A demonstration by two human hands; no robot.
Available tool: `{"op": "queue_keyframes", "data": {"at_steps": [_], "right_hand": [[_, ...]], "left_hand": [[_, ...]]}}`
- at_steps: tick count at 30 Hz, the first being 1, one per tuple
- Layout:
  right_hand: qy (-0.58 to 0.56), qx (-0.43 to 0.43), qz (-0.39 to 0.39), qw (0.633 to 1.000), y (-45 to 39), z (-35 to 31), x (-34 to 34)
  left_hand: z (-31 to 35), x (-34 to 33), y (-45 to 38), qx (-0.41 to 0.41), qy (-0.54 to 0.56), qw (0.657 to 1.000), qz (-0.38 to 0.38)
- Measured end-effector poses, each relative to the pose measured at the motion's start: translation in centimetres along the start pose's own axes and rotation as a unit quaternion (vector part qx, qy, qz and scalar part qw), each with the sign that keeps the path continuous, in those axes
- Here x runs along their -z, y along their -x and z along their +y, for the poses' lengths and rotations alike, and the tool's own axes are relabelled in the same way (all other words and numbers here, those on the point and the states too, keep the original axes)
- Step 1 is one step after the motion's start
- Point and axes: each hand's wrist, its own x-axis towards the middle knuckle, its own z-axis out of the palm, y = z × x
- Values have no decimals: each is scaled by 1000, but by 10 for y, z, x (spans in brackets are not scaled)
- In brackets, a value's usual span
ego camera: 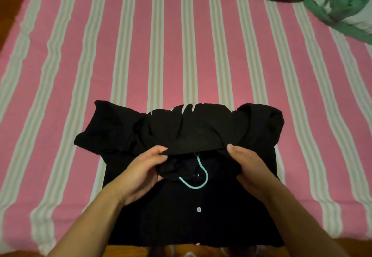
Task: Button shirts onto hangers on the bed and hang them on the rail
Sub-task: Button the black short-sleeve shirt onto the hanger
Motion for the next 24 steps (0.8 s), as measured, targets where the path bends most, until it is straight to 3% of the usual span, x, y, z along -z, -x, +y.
{"op": "queue_keyframes", "data": {"at_steps": [3,7,10,14,17,18,20,22,24], "right_hand": [[-55,-4,40,998,1,-10,-3],[-177,-34,63,982,-5,-14,-6],[-233,-56,84,967,-11,-10,-2],[-189,-48,101,976,-9,-3,0],[-109,-23,140,984,-5,6,-3],[-78,-18,159,984,-4,8,-4],[-9,-13,189,982,-4,11,-5],[31,-14,206,978,-3,13,-5],[45,-21,200,978,0,13,-6]], "left_hand": [[-1,3,5,-8,-111,994,-1],[6,-4,6,41,-72,996,34],[4,-9,-1,19,24,996,87],[-8,-17,4,-33,204,969,134],[-19,-19,12,-54,208,968,131],[-25,-16,12,-55,164,974,146],[-33,-11,12,-69,-62,970,227],[-37,-10,15,-131,-307,887,320],[-39,-22,25,-275,-429,799,319]]}}
